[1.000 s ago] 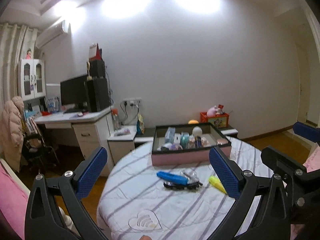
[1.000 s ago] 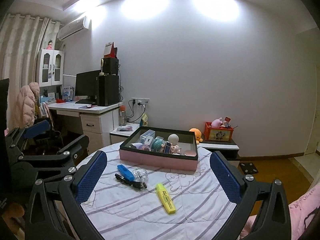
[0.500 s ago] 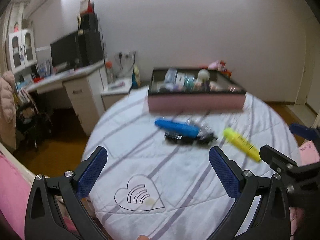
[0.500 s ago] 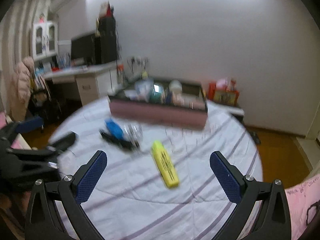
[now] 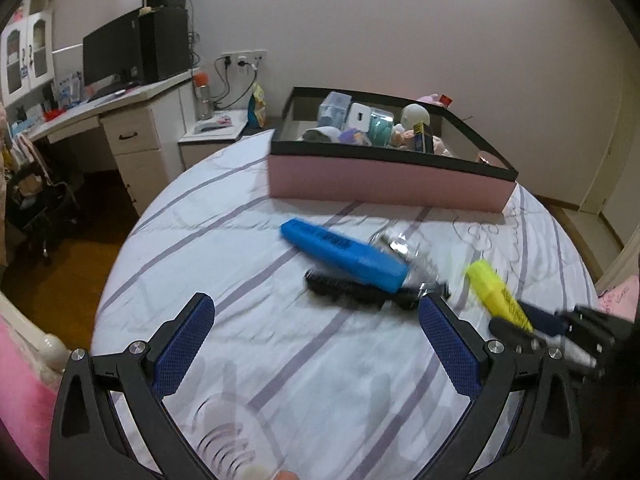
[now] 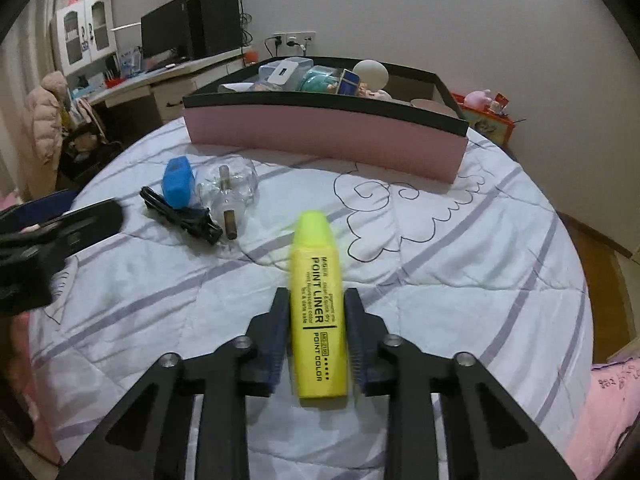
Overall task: Organize rigid objects
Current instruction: 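Grasp the yellow highlighter with the right gripper while the left gripper grasps the blue pencil case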
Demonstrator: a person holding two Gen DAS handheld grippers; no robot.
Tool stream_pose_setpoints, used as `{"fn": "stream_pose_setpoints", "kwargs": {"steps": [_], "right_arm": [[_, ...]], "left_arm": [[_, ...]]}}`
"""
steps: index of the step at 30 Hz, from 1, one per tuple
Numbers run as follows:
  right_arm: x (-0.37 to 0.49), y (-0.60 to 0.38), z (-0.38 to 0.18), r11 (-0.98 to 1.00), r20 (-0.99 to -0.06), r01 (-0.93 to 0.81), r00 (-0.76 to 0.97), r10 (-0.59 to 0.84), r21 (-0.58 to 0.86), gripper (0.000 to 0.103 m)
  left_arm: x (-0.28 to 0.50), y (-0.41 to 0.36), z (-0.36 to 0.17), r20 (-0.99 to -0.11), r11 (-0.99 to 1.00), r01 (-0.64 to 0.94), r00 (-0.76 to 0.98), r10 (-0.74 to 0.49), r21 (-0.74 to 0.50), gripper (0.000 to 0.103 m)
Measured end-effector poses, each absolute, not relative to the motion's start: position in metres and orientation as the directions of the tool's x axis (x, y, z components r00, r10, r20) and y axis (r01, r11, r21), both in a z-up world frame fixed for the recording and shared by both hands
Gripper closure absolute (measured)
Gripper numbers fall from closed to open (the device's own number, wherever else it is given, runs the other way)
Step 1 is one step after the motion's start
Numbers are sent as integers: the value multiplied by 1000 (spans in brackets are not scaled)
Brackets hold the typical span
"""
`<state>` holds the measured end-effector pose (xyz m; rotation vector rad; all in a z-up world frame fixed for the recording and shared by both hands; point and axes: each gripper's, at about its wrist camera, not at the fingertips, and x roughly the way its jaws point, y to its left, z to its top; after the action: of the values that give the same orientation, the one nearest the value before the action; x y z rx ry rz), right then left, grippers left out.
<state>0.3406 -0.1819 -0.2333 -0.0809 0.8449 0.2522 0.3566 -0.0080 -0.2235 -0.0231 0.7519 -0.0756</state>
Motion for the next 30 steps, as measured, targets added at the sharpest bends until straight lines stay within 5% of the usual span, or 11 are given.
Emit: {"fn": "stream_pose_setpoints", "kwargs": {"steps": [18,25,30], "right_arm": [[342,-188,-233,964,-747,-256,627,220,68,76],[344,-184,-232,967,-751,-249,630,200,48,76],[344,-182,-233,968,-752,-247,630,192,40,76]], "left_arm": [[390,44,-238,-743,992,-123,662,101,26,0],[410,46,-245,-758,997,-82,650,55,1,0],[432,32,-253,-791,999,-14,611,40,39,12]]}}
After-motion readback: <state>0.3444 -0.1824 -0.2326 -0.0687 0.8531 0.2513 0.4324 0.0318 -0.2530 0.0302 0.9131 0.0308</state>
